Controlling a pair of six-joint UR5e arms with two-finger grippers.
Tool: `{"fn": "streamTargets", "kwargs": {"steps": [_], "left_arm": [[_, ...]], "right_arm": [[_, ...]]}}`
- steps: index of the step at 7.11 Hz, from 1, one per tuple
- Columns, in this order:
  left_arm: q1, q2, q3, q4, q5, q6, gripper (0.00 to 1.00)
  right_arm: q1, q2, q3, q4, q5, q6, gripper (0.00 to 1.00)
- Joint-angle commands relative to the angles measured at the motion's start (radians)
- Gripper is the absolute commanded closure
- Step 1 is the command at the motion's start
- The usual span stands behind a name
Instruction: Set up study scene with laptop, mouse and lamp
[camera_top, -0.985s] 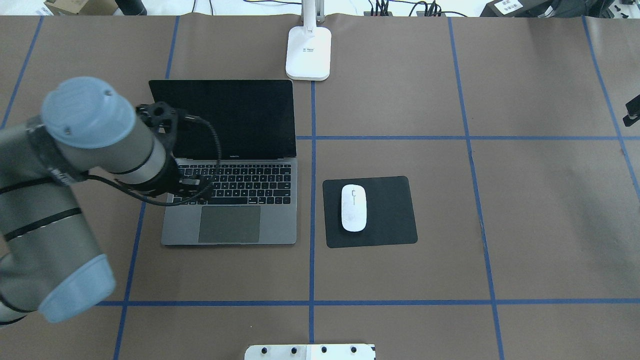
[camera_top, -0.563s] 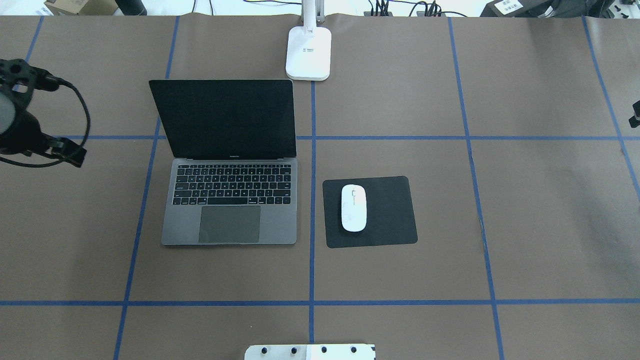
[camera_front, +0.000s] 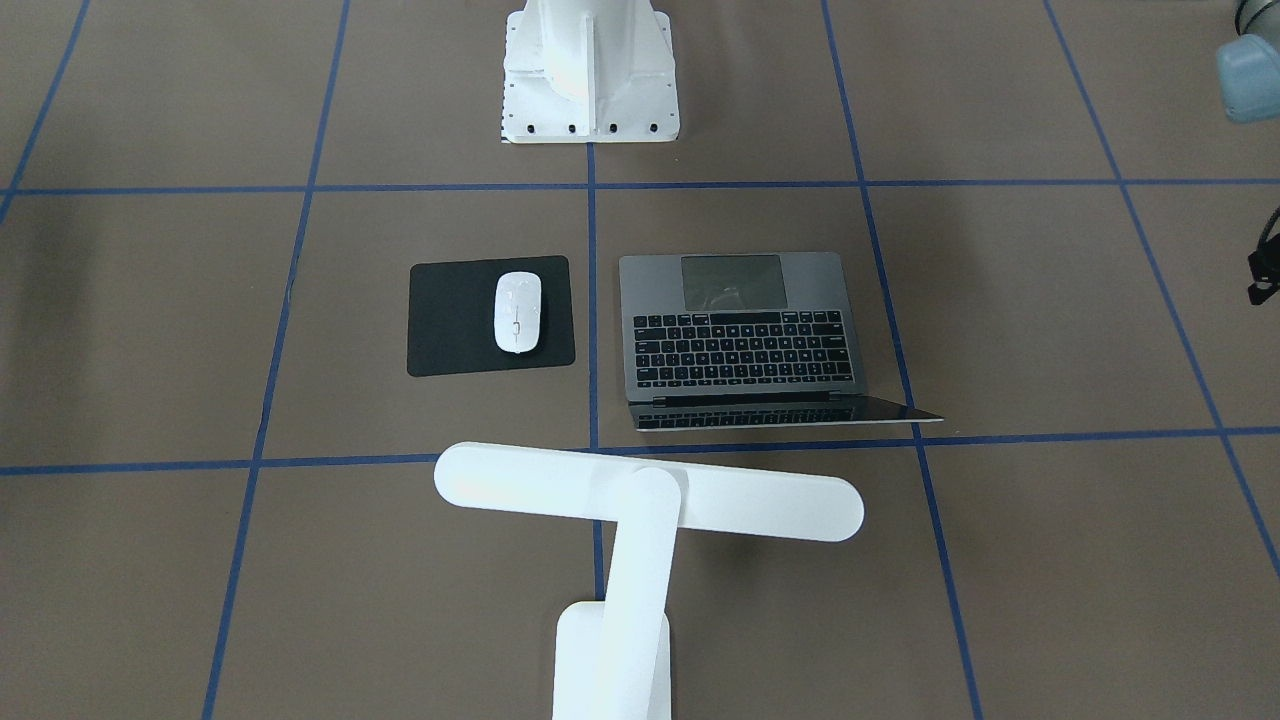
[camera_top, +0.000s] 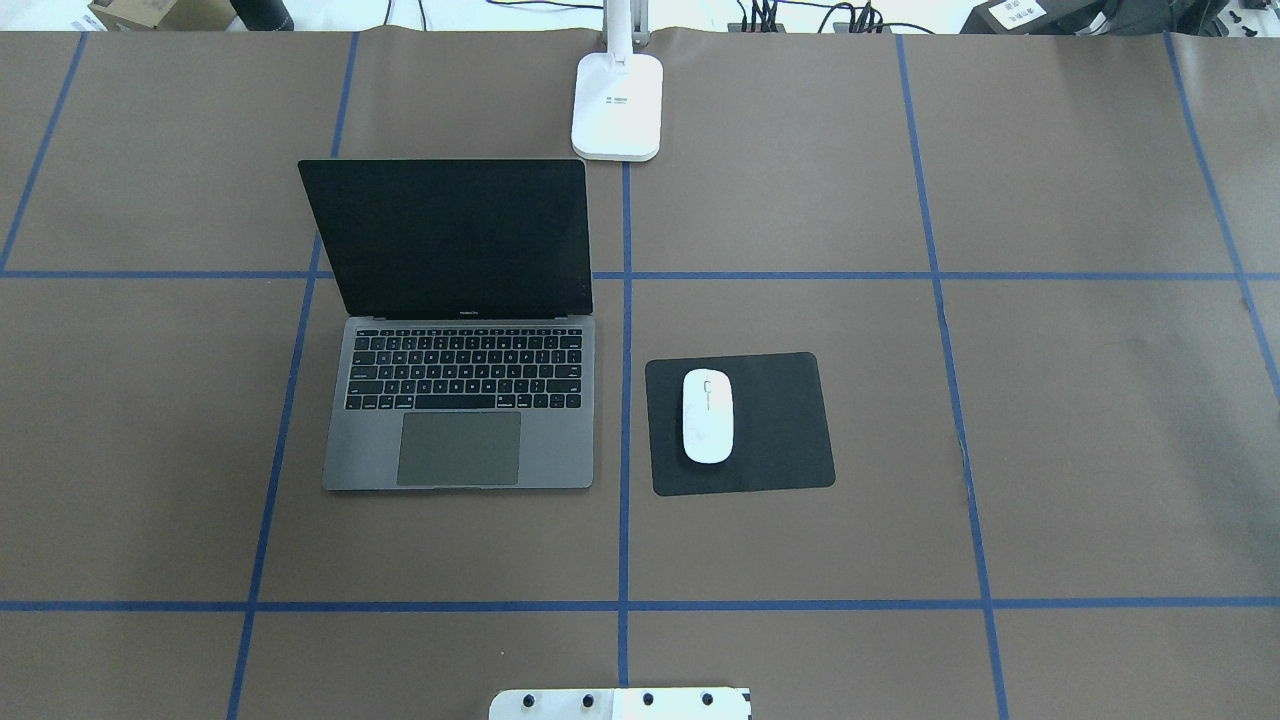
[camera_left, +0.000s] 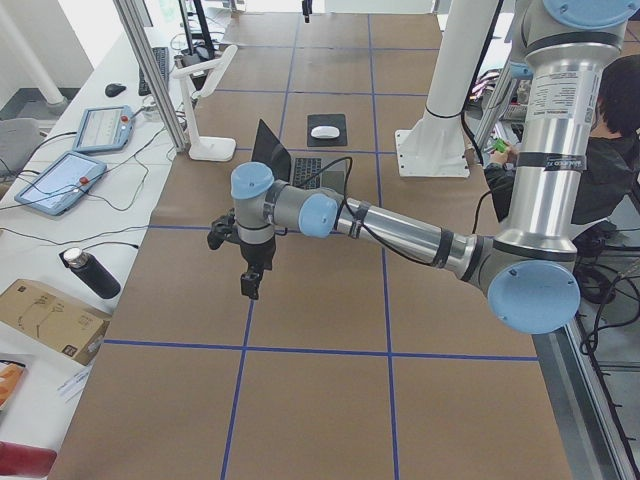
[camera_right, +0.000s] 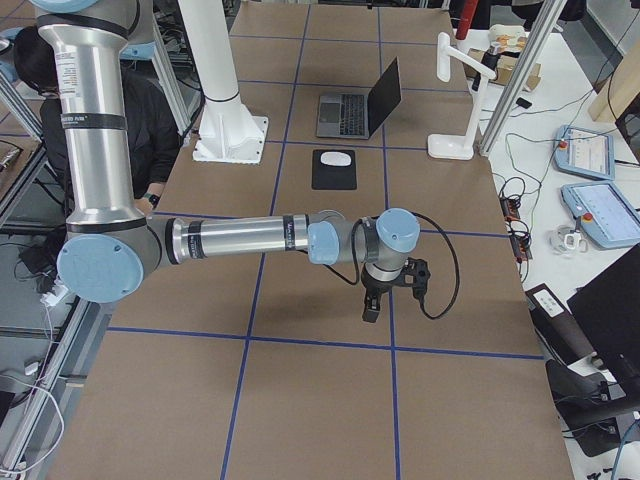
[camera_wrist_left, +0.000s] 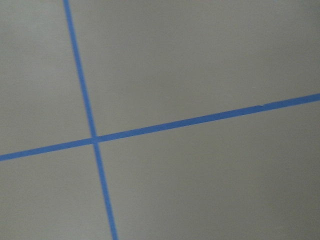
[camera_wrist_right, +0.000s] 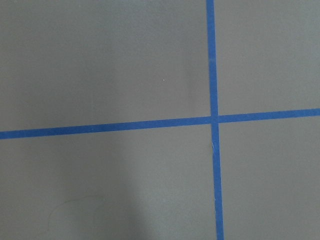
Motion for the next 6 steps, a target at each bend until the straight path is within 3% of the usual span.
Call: {"fn": "streamTargets", "kwargs": {"steps": [1, 2, 4, 6], "left_arm": [[-0.151, 0.040, 0.140, -0.044, -0.095, 0.116, 0.01], [-0.170, 0.069, 0.163, -0.050, -0.173, 0.116, 0.01], [-0.168, 0.092, 0.122, -0.049, -0.174, 0.068, 0.01], [-0.165, 0.184, -0.053, -0.041, -0.168, -0.141, 0.01]], "right_arm": [[0.061, -0.074, 0.010, 0.038, 0.029, -0.030, 0.01], [0.083, -0.092, 0.013, 0.034, 0.032, -0.030, 0.01], [0.084, -0.120, 0.020, 0.031, 0.038, -0.020, 0.01], [0.116, -0.137, 0.021, 0.031, 0.067, -0.020, 0.01]]}}
